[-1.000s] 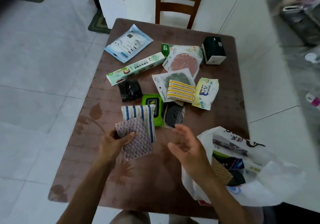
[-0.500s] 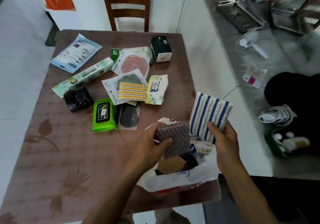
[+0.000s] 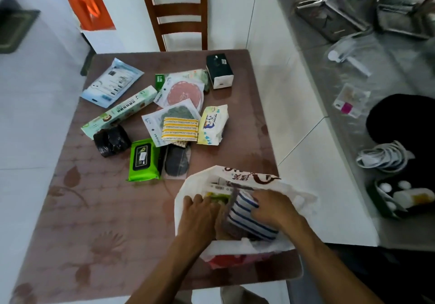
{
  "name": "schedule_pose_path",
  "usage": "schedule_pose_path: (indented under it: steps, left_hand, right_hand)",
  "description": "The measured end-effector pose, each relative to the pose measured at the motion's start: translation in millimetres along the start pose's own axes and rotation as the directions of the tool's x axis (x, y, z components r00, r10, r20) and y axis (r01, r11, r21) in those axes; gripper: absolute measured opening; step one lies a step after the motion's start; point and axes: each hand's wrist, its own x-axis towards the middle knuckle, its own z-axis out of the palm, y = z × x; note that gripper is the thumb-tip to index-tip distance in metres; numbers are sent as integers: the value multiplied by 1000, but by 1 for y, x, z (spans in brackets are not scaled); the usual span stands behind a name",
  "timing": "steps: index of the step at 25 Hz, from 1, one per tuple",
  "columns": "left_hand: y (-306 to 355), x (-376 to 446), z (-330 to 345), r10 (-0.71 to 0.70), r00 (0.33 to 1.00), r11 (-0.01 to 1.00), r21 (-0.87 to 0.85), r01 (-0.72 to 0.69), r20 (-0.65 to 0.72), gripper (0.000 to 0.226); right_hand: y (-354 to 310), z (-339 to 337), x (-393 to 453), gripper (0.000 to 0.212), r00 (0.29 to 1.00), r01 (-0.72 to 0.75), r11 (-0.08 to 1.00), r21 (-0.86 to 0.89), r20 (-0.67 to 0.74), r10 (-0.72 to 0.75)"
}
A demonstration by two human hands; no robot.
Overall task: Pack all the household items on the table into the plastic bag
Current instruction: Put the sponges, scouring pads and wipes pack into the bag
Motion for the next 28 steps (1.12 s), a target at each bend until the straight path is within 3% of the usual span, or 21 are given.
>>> schedule_pose_path:
  steps: [2,3,4,5,7,8,10,12,14,16,18,21,24,26,28]
  left_hand:
    - [-8,-9,3,-57,996,995,80,52,63,35]
    - [-12,-11,5,-62,995,994,92,54,78,39]
    - [-17,-15,5,-49,997,995,84,44,54,42]
    - [-21,-18,4,-21,1000,998,65,23,-19,43]
    - [-26,-21,-3,-1,994,1000,27,4,-106,42]
    - [-29,-21,-7,-34,989,999,0,34,-141,45]
    - [-37,-18,-14,-144,970,989,-68,133,-198,50]
    - [-47,-16,-17,-207,960,973,-137,184,-189,51]
    - [-52,-13,-14,-198,971,967,-190,172,-132,50]
    - [-53,-13,-12,-115,984,978,-188,89,-136,53]
    - [-57,-8,-8,-47,984,988,-156,20,-171,65]
    - [-63,-2,3,-31,985,975,-224,-8,-170,72]
    - [-66,-2,6,-47,995,953,-304,17,-93,71]
    - [-69,-4,7,-53,994,931,-365,16,-91,71]
    - [-70,-7,3,-48,994,905,-426,2,-98,74]
  right_hand:
    - [-3,10,8,28,992,-125,979,-158,-3,126]
    - [-5,11,10,33,988,-156,976,-151,-12,156]
    - [-12,7,11,39,993,-121,975,-186,-32,117]
    - [-22,0,12,42,999,-12,969,-248,-49,-1]
    - [-43,-16,14,34,955,252,959,-132,-124,-268]
    - [-55,-22,17,29,927,345,938,-22,-148,-345]
    - [-79,-28,39,23,906,394,910,127,-220,-362]
    - [-94,-29,80,23,928,316,923,218,-275,-252]
    - [-99,-30,130,31,967,95,920,381,-254,6]
    - [-95,-25,171,36,960,-121,850,513,-156,231]
    - [-94,-13,202,38,951,-231,811,537,-53,306]
    - [-96,0,234,43,946,-289,799,526,32,322]
    - [-90,7,254,34,927,-312,688,655,50,372]
    - [-92,3,253,26,937,-230,630,742,-6,349]
    - [-100,-20,234,27,950,-56,564,824,-130,284]
